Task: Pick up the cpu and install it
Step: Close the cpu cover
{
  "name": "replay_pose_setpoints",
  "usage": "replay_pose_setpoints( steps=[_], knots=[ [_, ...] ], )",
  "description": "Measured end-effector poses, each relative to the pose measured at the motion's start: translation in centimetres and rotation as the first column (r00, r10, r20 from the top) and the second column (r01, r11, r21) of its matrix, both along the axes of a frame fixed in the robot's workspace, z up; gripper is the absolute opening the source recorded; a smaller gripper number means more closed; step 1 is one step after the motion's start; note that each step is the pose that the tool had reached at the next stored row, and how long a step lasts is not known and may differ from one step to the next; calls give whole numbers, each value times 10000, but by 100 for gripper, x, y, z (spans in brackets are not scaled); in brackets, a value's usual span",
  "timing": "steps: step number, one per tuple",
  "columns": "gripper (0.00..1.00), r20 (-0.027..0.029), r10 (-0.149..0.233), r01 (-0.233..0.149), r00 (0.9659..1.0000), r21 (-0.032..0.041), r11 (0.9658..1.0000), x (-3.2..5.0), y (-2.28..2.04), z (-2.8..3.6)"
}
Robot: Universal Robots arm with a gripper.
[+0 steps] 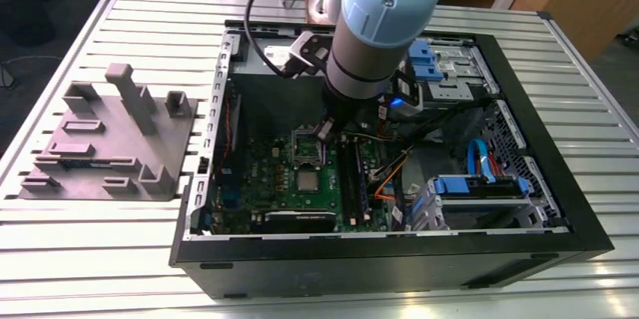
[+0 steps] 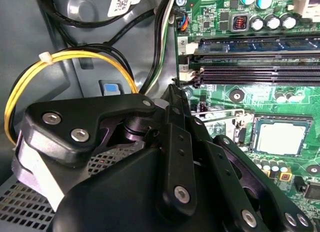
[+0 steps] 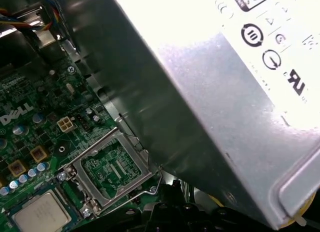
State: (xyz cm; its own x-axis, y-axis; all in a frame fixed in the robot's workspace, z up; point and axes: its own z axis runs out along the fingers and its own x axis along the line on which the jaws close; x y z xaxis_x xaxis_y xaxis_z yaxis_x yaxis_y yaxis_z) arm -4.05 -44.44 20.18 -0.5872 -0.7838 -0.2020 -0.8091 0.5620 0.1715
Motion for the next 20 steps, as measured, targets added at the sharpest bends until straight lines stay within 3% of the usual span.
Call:
replay_pose_setpoints(
  steps=[5,7,11,20],
  knots=[
    [10,0,-2,2,10000,0,10000,-4,8,-34],
    [10,-6,-1,1,10000,-32,10000,-10,8,-38],
    [10,-37,-1,0,10000,-326,9995,-14,9,-38],
    [10,-39,-2,0,10000,-551,9985,-27,13,30]
  ],
)
